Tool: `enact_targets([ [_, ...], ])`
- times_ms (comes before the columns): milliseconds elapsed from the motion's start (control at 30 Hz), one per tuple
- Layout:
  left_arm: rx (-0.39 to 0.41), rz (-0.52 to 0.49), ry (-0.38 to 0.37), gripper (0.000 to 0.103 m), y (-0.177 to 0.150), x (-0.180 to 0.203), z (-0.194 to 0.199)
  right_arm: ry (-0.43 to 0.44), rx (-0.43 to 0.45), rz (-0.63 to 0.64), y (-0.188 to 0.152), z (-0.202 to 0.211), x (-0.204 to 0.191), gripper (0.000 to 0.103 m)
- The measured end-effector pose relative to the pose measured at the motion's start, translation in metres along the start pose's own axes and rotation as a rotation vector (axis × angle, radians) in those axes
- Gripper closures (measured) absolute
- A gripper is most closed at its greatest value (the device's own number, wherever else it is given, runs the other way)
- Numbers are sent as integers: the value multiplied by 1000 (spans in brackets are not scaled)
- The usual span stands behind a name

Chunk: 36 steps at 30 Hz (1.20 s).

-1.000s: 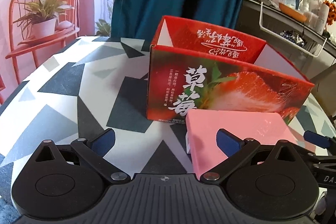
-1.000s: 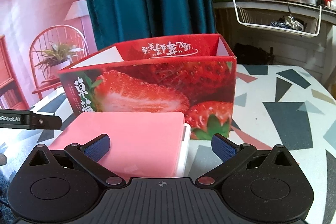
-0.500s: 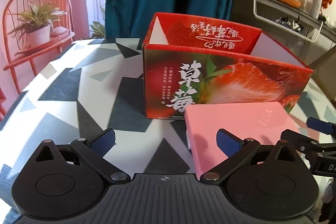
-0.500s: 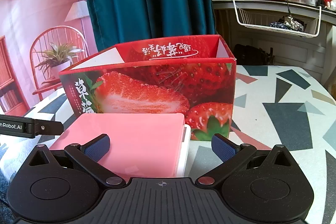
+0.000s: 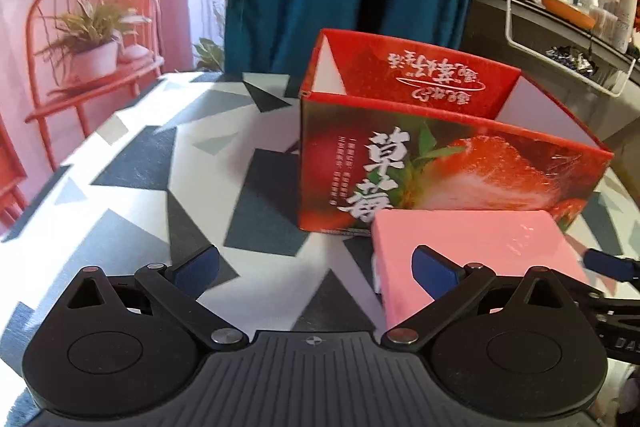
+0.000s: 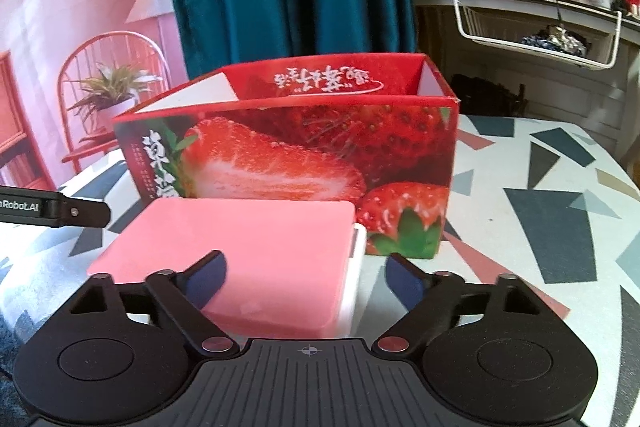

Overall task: Organize rigid objects
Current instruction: 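Move the right tool to the pink flat case and close on it, then lift the pink case with the right tool and lower it into the red box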

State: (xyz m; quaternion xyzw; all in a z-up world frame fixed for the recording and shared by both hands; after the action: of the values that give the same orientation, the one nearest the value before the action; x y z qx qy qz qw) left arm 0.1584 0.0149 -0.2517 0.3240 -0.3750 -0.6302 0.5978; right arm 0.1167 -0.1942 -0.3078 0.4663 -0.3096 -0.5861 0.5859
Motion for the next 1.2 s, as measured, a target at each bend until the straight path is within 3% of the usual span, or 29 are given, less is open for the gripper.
enact_targets([
  [400,-70,17,-189,37,-10,23,-21,62,-1,-10,0,-1,-3,34],
  [767,-92,110,-306,38,-20,27,-21,77,-2,-41,-1,-1,-1,32],
  [1100,-93,134,-323,39,-23,25,-20,74,-21,-87,-1,-3,1,32],
  [1200,-87,124,-307,39,-21,23,-17,69,-32,-49,2,-1,-6,34],
])
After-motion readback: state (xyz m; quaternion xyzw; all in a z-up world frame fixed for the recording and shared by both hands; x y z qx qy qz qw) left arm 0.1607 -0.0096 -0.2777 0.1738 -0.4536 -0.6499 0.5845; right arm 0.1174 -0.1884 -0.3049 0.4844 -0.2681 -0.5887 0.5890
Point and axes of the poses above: each gripper's, at about its wrist camera, not at the fingertips, and z roughly against the way its jaws point, x to its right, y to its top, the point moved 4 cm from there along -z, roughly the way its jaws point, and after that the axes turned 10 degrees about x, right-handed, at the moved point
